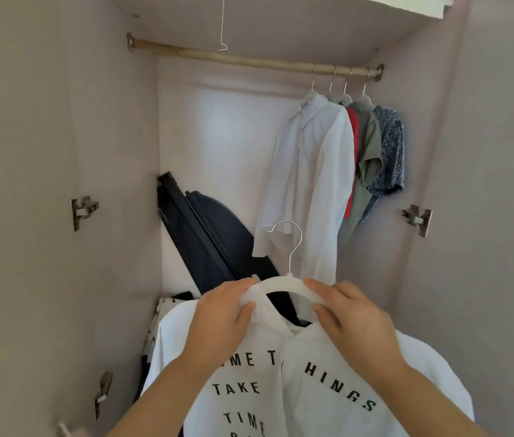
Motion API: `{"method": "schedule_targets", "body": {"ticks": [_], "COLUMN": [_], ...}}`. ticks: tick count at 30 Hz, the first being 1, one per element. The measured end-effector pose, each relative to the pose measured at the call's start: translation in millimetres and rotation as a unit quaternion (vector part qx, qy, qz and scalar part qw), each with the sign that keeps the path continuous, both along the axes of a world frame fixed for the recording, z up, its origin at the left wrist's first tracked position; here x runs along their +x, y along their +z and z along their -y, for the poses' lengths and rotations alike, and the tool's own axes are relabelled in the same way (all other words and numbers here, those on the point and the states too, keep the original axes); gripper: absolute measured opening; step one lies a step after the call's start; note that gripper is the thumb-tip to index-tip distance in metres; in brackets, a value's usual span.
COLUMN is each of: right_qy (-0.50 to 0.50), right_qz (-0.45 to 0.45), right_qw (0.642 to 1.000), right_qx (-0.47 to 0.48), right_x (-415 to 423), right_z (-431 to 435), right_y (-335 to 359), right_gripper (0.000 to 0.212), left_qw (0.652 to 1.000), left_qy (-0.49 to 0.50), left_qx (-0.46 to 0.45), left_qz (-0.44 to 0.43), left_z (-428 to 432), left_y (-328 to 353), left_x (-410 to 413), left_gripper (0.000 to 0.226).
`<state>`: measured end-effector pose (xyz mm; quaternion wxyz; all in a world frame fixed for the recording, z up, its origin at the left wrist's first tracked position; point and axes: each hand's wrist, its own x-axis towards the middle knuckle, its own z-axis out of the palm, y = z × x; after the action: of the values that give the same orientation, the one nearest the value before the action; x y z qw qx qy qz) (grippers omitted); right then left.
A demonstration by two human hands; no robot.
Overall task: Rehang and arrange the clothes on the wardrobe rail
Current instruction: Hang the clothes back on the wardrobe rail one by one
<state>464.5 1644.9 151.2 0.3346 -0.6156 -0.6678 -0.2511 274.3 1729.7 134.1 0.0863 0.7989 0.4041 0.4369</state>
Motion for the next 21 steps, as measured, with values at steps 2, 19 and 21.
{"method": "schedule_targets", "body": {"ticks": [2,19,21], "right_qy": [0.004,-0.095,-0.117], "right_qz": [-0.003,0.034,0.052], "right_qw": [1.000,0.994,0.991], "right_qx": [0.005,0.046,0.042], "right_x": [9.2,56.6,59.0], "right_z": [-40.9,-317.6,-343.1], "right_y": [4.5,178.3,203.2], "right_gripper": [0.047,0.035,0.032], "left_qw": [1.000,0.993,0.992], "left_qy": [0.010,-0.003,0.009], "left_qx": [0.001,0.052,0.061], "left_qz": [-0.002,0.102,0.109], "left_z": [-38.3,-329.1,-347.6], "left_y": [5.2,145.7,157.6], "left_x": [7.2,21.9,20.2], "left_gripper": [0.039,0.041,0.041]}}
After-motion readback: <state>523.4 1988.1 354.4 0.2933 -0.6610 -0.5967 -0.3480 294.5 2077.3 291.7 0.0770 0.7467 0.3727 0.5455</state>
